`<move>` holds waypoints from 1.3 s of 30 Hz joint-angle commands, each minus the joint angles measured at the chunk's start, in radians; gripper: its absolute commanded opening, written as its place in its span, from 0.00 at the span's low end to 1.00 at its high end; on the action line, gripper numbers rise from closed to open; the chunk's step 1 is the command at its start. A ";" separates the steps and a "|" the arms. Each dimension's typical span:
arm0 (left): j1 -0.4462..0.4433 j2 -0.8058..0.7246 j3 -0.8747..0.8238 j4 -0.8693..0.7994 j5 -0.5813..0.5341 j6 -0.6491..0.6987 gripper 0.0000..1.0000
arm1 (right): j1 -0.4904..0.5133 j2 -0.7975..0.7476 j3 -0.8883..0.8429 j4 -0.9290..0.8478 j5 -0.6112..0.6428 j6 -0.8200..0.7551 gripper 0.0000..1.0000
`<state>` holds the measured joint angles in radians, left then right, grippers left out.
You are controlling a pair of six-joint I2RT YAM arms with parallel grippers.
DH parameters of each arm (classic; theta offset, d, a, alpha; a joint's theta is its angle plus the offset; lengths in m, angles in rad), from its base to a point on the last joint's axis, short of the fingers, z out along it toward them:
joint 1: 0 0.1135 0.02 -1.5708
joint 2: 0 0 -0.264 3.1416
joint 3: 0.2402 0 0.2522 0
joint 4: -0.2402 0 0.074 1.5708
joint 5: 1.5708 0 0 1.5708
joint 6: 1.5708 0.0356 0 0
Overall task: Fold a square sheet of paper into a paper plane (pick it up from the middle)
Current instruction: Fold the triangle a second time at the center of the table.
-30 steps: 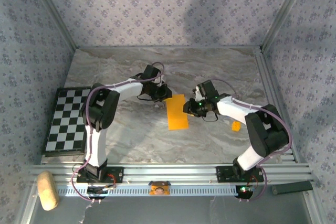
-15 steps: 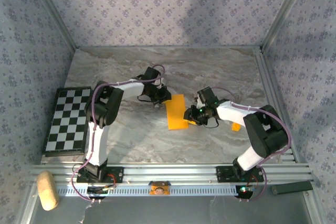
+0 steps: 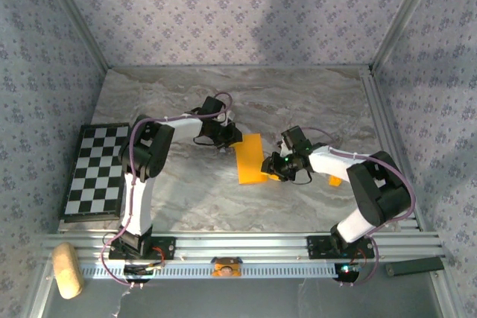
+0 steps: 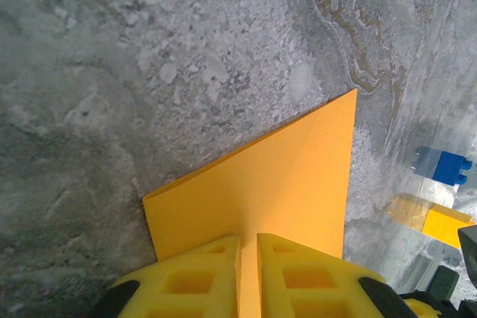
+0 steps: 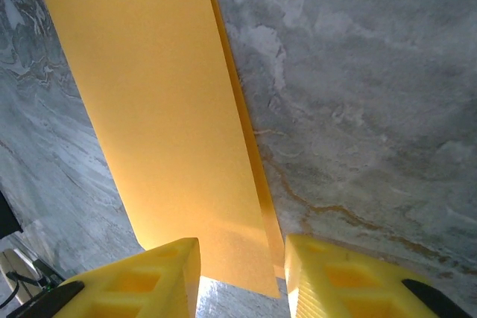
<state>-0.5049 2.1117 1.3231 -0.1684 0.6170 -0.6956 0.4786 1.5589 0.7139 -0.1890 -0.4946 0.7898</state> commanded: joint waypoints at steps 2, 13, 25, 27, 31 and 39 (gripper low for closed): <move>0.003 0.026 -0.018 -0.068 -0.042 0.034 0.14 | 0.008 0.024 0.005 -0.005 -0.022 0.026 0.35; 0.003 0.039 -0.009 -0.071 -0.027 0.047 0.14 | -0.002 0.008 0.004 0.089 -0.067 0.054 0.31; 0.003 0.077 0.093 -0.156 0.018 0.155 0.15 | -0.047 0.083 0.030 0.229 -0.165 0.068 0.33; 0.002 0.084 0.111 -0.176 0.017 0.167 0.15 | -0.056 0.098 0.042 0.230 -0.171 0.067 0.33; 0.003 0.098 0.149 -0.211 0.018 0.186 0.16 | -0.073 0.130 0.064 0.245 -0.199 0.063 0.34; 0.000 0.104 0.181 -0.230 0.022 0.193 0.18 | -0.093 0.192 0.087 0.286 -0.234 0.069 0.31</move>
<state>-0.5037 2.1826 1.4788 -0.3500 0.6571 -0.5312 0.3943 1.7271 0.7788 0.0807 -0.6918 0.8501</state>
